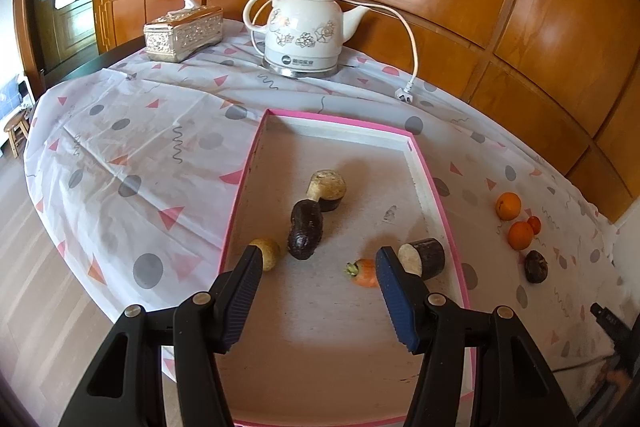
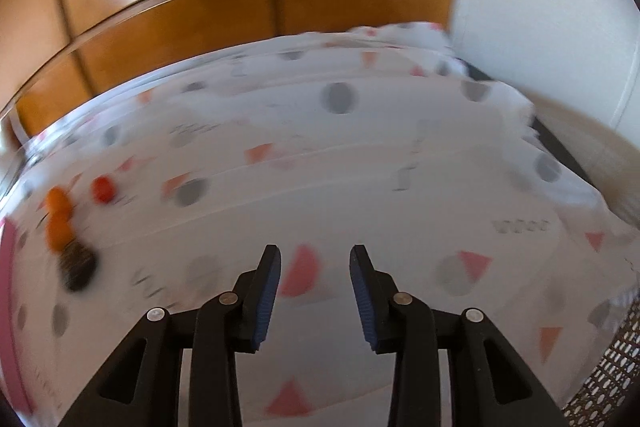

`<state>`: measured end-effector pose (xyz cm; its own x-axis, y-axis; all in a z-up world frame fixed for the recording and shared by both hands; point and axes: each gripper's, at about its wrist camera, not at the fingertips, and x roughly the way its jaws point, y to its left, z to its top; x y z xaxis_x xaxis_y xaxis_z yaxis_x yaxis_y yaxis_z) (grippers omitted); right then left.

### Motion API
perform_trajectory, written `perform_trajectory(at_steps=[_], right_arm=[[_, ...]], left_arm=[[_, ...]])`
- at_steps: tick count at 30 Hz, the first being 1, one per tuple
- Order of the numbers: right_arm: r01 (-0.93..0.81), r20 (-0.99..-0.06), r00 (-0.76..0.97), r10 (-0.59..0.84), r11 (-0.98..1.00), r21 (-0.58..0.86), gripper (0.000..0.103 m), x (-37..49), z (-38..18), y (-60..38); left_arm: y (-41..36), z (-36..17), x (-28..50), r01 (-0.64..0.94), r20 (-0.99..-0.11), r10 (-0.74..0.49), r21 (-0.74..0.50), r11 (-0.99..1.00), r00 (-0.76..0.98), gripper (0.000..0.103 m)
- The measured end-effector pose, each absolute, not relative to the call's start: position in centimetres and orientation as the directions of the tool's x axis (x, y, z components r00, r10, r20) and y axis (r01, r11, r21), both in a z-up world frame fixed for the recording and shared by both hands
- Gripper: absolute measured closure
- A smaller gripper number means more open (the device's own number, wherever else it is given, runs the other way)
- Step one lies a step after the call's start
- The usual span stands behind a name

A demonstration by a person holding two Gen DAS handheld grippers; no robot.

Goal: Organize fruits
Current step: 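Move the left tool past the tray toward the oranges while the right tool withdraws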

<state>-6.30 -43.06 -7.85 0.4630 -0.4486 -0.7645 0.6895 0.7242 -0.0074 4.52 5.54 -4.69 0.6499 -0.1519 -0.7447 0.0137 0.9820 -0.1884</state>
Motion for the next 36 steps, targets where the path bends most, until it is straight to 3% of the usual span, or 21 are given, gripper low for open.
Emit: perform_trajectory(at_steps=[8, 22, 36], right_arm=[[0.826, -0.775, 0.345, -0.530, 0.563, -0.018, 0.062, -8.1, -9.5, -47.5], [0.798, -0.744, 0.383, -0.548, 0.601, -0.032, 0.034, -8.0, -10.3, -46.6], [0.785, -0.743, 0.395, -0.540, 0.619, -0.033, 0.025, -7.4, -10.6, -46.7]], left_arm=[[4.0, -4.5, 4.8, 0.052, -0.747, -0.164, -0.170, 0.984, 0.644, 0.043], [-1.3, -3.5, 6.1, 0.187, -0.749, -0.233, -0.147, 0.971, 0.621, 0.043], [-11.9, -5.0, 9.1, 0.405, -0.797, -0.369, -0.173, 0.898, 0.477, 0.044]])
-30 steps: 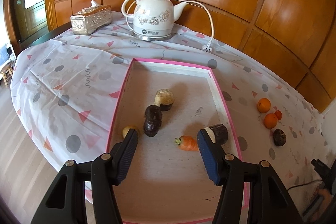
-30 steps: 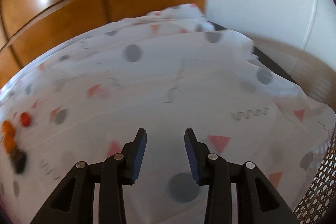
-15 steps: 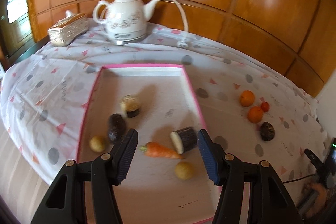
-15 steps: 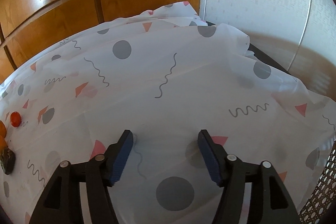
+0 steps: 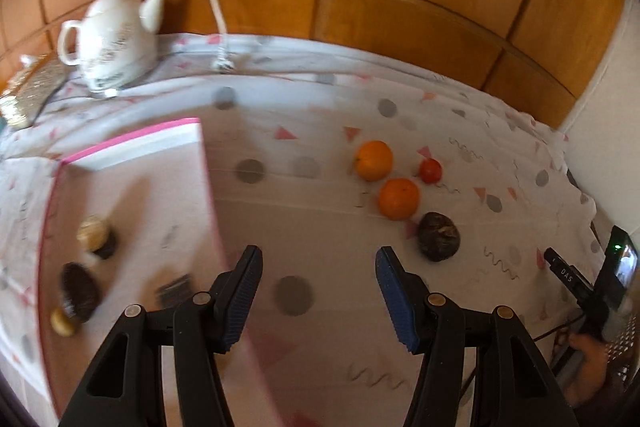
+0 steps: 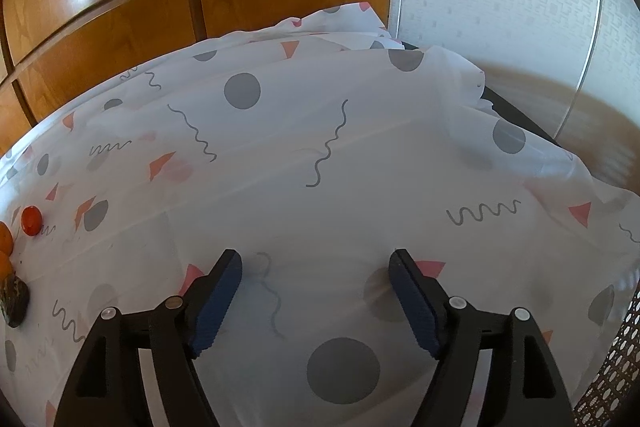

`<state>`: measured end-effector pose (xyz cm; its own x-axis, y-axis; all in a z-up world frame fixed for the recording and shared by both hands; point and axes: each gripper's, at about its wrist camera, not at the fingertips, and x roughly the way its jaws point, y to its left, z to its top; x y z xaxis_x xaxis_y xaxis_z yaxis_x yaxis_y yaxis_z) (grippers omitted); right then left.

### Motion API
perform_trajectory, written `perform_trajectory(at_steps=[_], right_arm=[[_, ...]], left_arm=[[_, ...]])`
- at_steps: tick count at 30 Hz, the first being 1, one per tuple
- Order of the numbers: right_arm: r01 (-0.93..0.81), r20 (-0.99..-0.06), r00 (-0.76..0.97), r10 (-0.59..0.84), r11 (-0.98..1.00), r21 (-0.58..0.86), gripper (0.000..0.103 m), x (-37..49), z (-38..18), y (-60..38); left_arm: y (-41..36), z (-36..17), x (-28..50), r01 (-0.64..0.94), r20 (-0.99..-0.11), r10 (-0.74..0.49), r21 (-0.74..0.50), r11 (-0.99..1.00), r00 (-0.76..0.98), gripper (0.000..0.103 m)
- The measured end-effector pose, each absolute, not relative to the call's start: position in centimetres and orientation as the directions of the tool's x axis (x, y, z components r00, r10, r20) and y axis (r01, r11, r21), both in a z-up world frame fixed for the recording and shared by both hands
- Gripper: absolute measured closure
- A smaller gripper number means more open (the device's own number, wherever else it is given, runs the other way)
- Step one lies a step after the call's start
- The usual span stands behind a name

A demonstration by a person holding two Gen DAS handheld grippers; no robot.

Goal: Organize fruits
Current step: 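Move the left tool past the tray toward the oranges while the right tool withdraws, then grasp the orange with the left tool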

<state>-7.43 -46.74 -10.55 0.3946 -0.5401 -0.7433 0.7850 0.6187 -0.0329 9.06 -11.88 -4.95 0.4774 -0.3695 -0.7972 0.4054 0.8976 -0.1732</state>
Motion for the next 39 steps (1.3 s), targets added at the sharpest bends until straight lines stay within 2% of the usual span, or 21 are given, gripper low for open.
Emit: perform_trajectory(at_steps=[12, 24, 27, 39], right_arm=[[0.783, -0.743, 0.394, -0.541, 0.621, -0.037, 0.021, -7.3, -10.6, -46.6], [0.783, -0.743, 0.394, -0.541, 0.621, -0.037, 0.020, -7.3, -10.6, -46.6], [0.783, -0.743, 0.393, -0.541, 0.621, -0.038, 0.020, -7.3, -10.6, -46.6], [0.783, -0.742, 0.394, -0.542, 0.621, -0.039, 0.020, -7.4, -10.6, -46.5]], left_arm=[[-19.3, -8.1, 12.5, 0.453, -0.838, -0.416, -0.237, 0.860, 0.352, 0.044], [-22.5, -10.3, 15.1, 0.423, -0.858, -0.397, -0.244, 0.873, 0.325, 0.044], [-23.0, -10.5, 15.4, 0.445, -0.857, -0.391, -0.221, 0.868, 0.337, 0.063], [-20.0, -9.4, 13.1, 0.445, -0.840, -0.424, -0.254, 0.859, 0.338, 0.064]])
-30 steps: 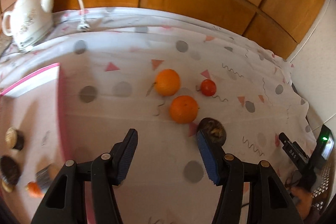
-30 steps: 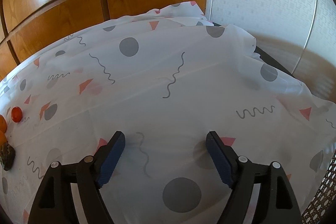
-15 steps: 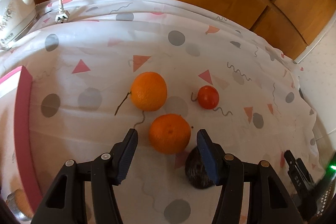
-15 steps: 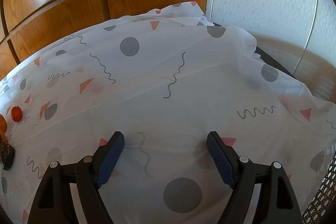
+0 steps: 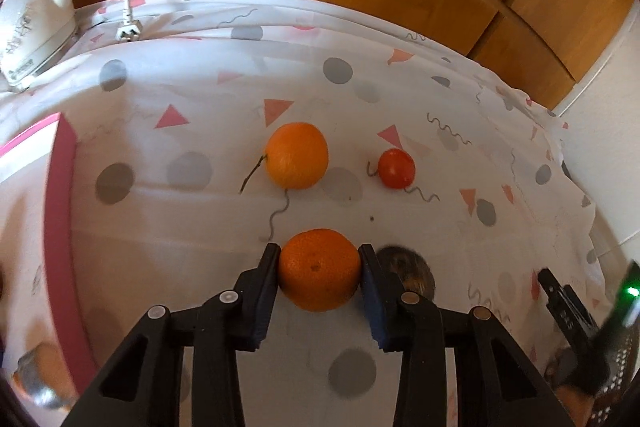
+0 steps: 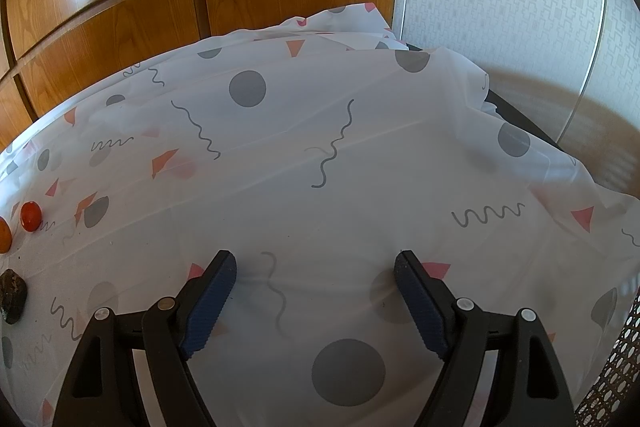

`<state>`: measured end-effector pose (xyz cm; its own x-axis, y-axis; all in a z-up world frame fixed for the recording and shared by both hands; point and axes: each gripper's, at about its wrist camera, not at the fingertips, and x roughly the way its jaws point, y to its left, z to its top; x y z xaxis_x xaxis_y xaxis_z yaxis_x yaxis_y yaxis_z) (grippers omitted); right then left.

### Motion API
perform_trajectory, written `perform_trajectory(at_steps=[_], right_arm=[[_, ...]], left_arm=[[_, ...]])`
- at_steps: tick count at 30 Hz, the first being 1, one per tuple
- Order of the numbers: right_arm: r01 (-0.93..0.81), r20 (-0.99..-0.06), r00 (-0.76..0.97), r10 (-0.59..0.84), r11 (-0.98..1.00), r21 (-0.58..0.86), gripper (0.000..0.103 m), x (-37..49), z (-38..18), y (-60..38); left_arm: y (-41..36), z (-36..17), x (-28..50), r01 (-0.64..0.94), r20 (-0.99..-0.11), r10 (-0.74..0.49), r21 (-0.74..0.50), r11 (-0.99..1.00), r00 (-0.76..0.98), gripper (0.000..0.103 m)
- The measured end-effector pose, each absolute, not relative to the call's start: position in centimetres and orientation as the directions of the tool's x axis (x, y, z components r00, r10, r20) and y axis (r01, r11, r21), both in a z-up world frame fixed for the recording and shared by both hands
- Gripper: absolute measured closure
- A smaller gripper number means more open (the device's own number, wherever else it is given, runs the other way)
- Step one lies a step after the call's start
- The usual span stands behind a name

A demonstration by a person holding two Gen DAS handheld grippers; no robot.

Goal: Organize fruits
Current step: 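Grasp the orange with the left tool, then carry the orange into the pink tray and open the left tool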

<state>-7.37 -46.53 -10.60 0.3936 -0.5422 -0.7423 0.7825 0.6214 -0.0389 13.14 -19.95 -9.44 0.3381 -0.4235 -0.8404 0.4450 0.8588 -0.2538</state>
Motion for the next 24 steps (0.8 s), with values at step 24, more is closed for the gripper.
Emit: perform_trajectory(at_steps=[24], right_arm=[[0.782, -0.741, 0.394, -0.543, 0.622, -0.041, 0.020, -7.3, -10.6, -46.5]], left_arm=[[-0.2, -4.0, 10.0, 0.183, -0.752, -0.388, -0.345, 0.921, 0.533, 0.064]])
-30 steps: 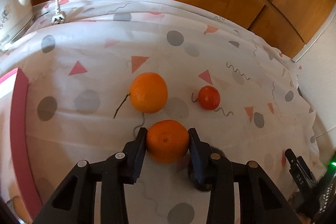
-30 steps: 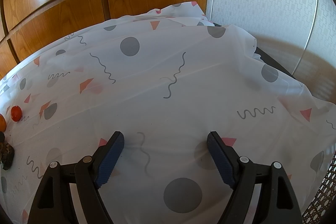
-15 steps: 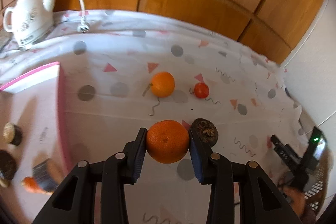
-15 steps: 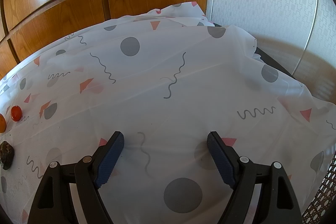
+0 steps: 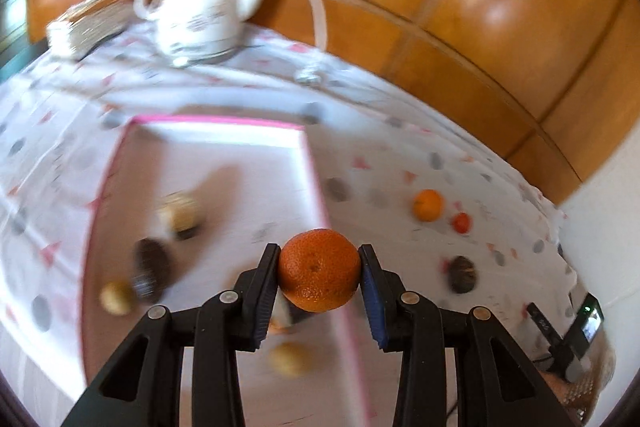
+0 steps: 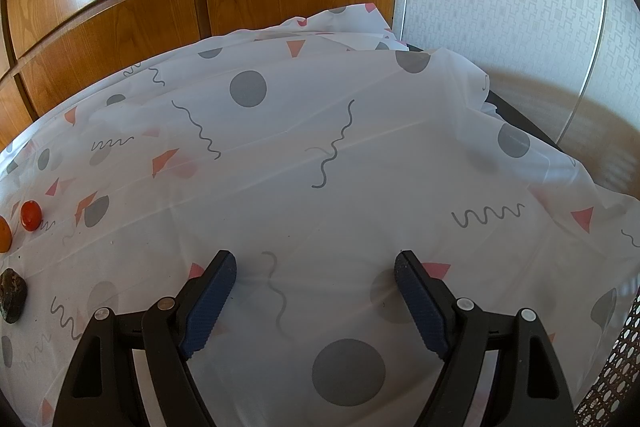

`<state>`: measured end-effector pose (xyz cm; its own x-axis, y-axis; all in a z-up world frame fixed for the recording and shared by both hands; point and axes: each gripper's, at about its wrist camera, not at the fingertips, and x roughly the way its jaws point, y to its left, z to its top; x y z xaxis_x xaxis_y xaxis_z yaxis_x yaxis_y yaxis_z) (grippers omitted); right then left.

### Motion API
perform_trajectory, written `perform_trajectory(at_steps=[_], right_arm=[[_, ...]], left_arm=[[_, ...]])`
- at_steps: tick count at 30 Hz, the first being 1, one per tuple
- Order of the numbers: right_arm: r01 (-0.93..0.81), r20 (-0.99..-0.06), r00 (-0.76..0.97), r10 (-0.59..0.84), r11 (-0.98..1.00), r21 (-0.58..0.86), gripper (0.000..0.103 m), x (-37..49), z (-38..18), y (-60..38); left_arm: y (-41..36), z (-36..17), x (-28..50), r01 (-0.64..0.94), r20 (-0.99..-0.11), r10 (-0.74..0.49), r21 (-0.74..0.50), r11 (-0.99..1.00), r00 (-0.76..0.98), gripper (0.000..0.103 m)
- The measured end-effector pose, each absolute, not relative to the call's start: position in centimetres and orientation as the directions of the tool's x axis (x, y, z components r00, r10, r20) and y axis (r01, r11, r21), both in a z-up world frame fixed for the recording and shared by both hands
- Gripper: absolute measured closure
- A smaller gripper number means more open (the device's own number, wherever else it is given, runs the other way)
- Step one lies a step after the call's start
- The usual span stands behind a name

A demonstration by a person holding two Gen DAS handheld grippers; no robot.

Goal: Organize fruits
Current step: 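Carry the orange into the pink tray and open the left tool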

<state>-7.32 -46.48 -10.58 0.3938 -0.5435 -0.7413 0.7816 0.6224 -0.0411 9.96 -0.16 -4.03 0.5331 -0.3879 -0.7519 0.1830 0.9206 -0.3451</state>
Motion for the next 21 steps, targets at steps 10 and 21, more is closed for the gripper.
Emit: perform_trajectory(at_steps=[10, 21], right_arm=[[0.781, -0.741, 0.392, -0.545, 0.622, -0.045, 0.020, -7.3, -10.6, -46.4], [0.781, -0.741, 0.392, -0.545, 0.623, -0.045, 0.020, -7.4, -10.6, -46.4]], left_arm=[[4.0, -7.5, 11.6, 0.087, -0.793, -0.310, -0.312, 0.946, 0.525, 0.064], [2.4, -7.4, 12.7, 0.135, -0.780, -0.292, -0.261, 0.956, 0.554, 0.061]])
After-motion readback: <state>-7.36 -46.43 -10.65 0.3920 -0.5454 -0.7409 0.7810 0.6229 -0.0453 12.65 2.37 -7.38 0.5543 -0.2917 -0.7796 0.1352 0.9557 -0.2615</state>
